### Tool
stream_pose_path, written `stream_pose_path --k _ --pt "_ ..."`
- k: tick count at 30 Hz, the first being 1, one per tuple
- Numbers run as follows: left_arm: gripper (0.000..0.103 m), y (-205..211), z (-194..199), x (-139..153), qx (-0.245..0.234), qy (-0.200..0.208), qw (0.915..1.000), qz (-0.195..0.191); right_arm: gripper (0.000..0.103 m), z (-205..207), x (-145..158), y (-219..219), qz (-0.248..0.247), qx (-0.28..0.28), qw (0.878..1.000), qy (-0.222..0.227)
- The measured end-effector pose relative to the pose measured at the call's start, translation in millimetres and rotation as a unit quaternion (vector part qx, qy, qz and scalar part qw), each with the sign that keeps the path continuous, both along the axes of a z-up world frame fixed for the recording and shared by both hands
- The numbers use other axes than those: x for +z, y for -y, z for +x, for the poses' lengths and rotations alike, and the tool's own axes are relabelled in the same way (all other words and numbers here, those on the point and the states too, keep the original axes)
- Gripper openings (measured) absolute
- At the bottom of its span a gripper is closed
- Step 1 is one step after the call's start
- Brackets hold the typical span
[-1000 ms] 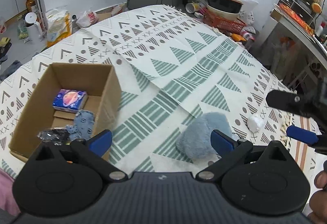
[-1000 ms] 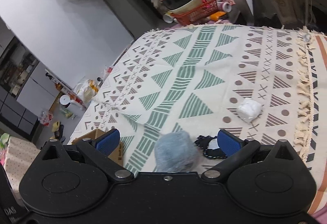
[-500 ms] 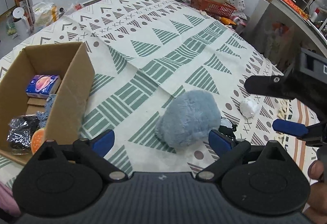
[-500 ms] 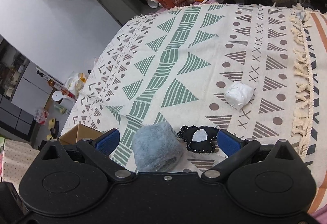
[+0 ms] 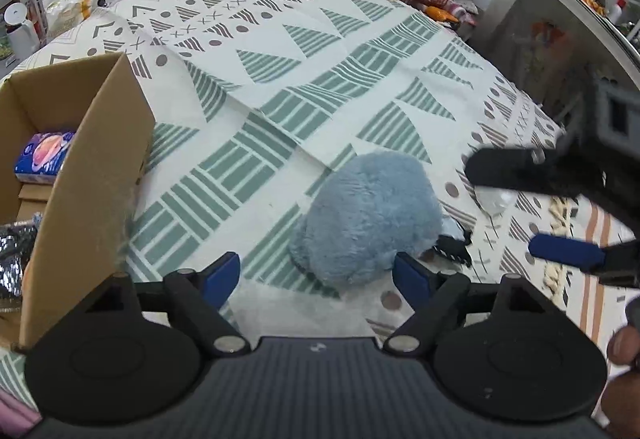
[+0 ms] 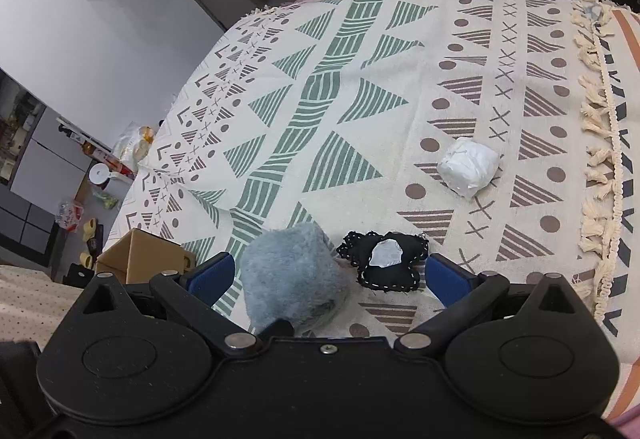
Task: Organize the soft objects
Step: 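Close both grippers together on the grey fuzzy plush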
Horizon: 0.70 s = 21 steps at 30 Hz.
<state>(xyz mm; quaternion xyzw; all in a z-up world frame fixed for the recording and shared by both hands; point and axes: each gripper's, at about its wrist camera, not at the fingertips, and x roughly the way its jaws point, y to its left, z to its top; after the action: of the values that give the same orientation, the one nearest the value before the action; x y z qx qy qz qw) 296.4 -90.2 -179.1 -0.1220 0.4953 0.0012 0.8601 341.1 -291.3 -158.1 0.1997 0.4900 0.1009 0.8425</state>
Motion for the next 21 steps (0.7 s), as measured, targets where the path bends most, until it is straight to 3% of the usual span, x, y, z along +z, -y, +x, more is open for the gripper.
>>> stream_pose_path --k 4,8,11,15,21 --pt "0.079 -3 9 4 -0.019 0.016 0.9996 0.011 0.099 2 -5 -1 0.001 -0.002 1.0 -0.005" --pt "0.068 -6 20 6 -0.037 0.024 0.999 0.009 0.092 7 -11 -2 0.015 -0.003 1.0 -0.013" --pt "0.051 -8 27 4 -0.051 0.034 0.9979 0.018 0.082 11 -16 -3 0.032 -0.007 0.999 -0.02" --pt "0.031 -19 35 -2 -0.057 0.044 0.9974 -0.009 0.071 16 -23 -4 0.054 -0.013 0.998 -0.027" --pt "0.03 -36 42 -8 -0.043 0.055 0.996 -0.056 0.062 26 -32 -21 0.07 -0.002 0.997 -0.035"
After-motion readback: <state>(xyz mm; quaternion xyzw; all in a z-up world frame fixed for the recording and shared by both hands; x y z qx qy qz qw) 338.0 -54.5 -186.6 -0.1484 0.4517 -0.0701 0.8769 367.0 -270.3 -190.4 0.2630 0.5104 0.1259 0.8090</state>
